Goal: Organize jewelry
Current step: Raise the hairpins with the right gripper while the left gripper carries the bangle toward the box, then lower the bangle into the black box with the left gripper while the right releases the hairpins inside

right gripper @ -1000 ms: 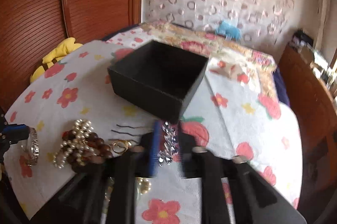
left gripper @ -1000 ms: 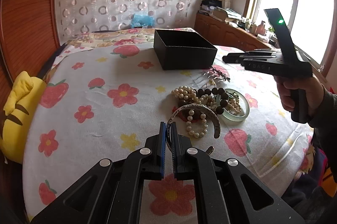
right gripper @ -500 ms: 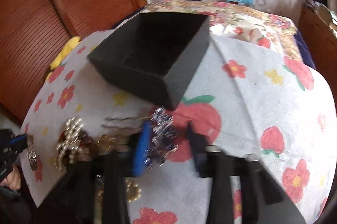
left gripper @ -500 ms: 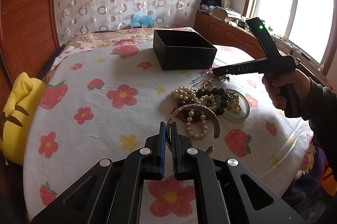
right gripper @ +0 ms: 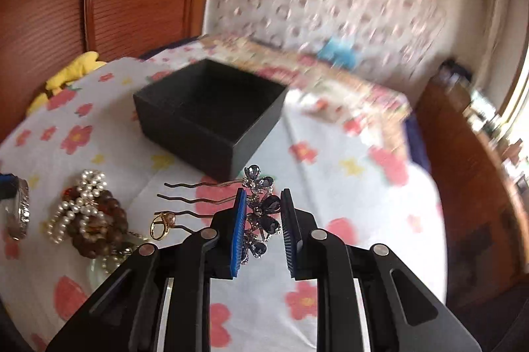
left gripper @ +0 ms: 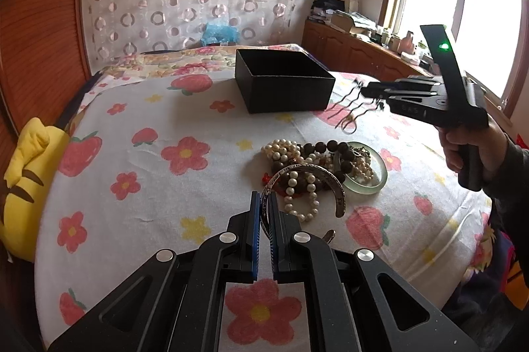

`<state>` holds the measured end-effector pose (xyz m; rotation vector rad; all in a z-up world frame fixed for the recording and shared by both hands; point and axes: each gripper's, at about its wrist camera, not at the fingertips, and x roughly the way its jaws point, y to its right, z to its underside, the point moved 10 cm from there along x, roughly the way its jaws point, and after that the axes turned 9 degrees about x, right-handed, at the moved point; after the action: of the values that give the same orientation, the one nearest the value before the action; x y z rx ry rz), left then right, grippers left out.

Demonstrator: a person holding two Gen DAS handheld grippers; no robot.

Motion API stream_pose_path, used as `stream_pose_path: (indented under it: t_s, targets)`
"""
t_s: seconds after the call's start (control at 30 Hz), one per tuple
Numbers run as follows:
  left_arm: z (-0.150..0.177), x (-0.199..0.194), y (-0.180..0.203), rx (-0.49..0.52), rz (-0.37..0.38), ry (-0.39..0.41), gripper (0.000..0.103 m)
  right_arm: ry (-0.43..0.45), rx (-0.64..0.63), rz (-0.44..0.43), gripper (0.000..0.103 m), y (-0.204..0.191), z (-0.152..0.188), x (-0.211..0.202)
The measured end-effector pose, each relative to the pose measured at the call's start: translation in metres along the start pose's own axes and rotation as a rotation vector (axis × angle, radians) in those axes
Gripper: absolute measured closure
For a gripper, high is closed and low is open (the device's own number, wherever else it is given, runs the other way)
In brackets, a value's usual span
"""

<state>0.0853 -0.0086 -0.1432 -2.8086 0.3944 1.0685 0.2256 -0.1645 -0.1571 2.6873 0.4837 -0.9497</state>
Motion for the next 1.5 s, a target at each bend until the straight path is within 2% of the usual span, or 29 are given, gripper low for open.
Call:
stream_pose_path:
  t_s: [0.03,0.13,0.23,0.3,0.43,0.6,0.7,0.93,1.23,1.5]
  targets:
    - [0.0,0.0,0.001,0.001,0.0,0.0,0.099,0.054,-0.056,0.068,0.08,0.001,-0.004,-0.008]
    - [-0.001,0.001,0.002,0.004,0.0,-0.001,0.099,0.154,-0.19,0.191,0.081,0.001,-0.014,-0.02]
    - [-0.002,0.001,0.002,0.003,-0.001,0.002,0.099,0.164,-0.262,0.255,0.08,0.003,-0.014,-0.017]
    - [-0.003,0.001,0.001,0.003,-0.003,0.004,0.099,0.155,-0.273,0.281,0.08,0.009,-0.014,-0.013]
    - [-0.003,0.001,-0.001,-0.001,-0.005,0.003,0.099,0.148,-0.263,0.279,0.08,0.016,-0.018,-0.011]
    - [-0.003,0.001,-0.001,0.001,-0.002,0.006,0.099,0.171,-0.346,0.31,0.08,-0.001,-0.016,-0.015]
    - [-0.004,0.0,-0.002,0.003,-0.002,0.009,0.099,0.192,-0.381,0.31,0.08,-0.009,-0.019,-0.021]
    - [-0.013,0.001,-0.001,0.007,-0.003,0.018,0.099,0.172,-0.313,0.252,0.08,-0.007,-0.03,-0.025]
    - [-0.064,0.013,-0.001,0.054,-0.016,0.076,0.099,0.151,-0.233,0.197,0.08,-0.002,-0.036,-0.016]
    - [-0.097,0.039,-0.01,0.042,-0.02,0.082,0.099,0.15,-0.152,0.134,0.08,0.0,-0.043,-0.013]
